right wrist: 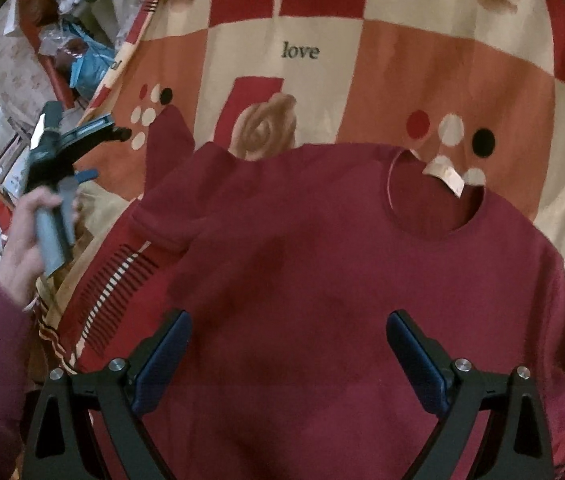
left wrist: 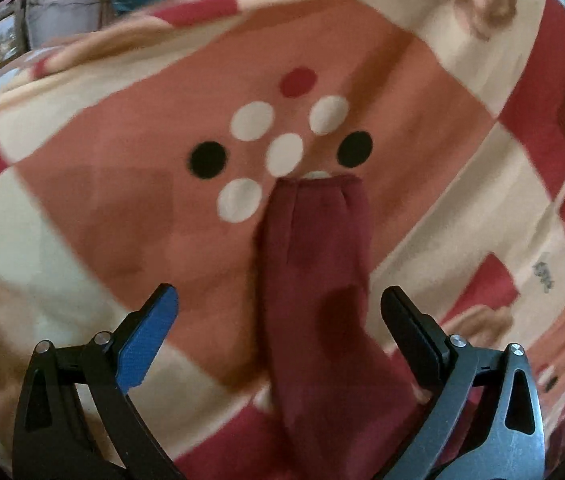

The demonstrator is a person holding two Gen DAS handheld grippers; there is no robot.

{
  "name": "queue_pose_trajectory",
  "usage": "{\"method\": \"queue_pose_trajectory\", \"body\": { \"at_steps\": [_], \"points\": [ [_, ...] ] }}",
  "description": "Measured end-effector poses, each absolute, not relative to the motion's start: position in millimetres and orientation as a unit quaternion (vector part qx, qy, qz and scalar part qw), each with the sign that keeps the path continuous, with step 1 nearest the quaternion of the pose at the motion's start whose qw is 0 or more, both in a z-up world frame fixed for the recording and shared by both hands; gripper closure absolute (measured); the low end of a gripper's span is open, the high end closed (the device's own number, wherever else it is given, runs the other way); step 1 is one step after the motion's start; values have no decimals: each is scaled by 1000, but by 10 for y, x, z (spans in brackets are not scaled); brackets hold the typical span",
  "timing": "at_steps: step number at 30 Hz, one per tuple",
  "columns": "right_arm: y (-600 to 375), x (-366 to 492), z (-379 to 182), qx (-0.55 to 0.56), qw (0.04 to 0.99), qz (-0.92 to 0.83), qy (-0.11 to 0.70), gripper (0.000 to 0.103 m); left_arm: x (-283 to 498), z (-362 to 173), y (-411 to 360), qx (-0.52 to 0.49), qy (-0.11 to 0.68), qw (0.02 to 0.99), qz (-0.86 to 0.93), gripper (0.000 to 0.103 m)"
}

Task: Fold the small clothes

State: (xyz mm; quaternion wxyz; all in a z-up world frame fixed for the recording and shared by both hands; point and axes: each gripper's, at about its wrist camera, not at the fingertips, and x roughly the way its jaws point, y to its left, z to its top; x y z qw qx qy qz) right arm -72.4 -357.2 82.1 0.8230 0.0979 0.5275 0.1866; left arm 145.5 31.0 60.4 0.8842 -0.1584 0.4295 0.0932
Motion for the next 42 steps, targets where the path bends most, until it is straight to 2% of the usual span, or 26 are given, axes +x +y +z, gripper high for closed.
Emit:
{"method": "queue_pose_trajectory", "body": {
  "at_steps": [5, 7, 8, 9, 11, 13, 19, 25, 32, 37, 42],
  "points": [
    [-3605, -713, 720, 97, 815, 193, 538, 6, 1742, 263, 333, -153, 464, 865, 116, 11],
    [-3636, -700, 678, 96, 813, 191, 542, 6, 1822, 150, 333, -159, 475, 859, 105, 26],
    [-3655, -691, 658, 98, 812, 189, 544, 6, 1847, 121, 335, -163, 478, 858, 96, 45],
    [-3679, -682, 636, 100, 811, 186, 545, 6, 1867, 99, 340, -169, 480, 857, 82, 68],
    [-3741, -670, 597, 110, 810, 179, 548, 6, 1884, 90, 381, -191, 482, 853, 56, 92],
    [-3797, -667, 589, 120, 809, 175, 548, 6, 1849, 178, 453, -209, 473, 855, 45, 98],
    [-3901, -712, 681, 131, 818, 169, 534, 6, 1509, 788, 630, -209, 431, 877, -23, 98],
    [-3955, -799, 785, 140, 823, 169, 524, 6, 1100, 1304, 471, -192, 416, 886, -76, 98],
    [-4302, -925, 1021, 149, 845, 132, 497, 6, 477, 2009, -548, -141, 379, 891, -209, 98],
    [-4716, -1039, 1085, 170, 853, 89, 485, 6, -11, 1842, -1677, -103, 388, 865, -301, 98],
    [-5109, -1151, 965, 193, 845, 48, 496, 6, -344, 959, -2518, -73, 470, 817, -326, 97]
  ]
}}
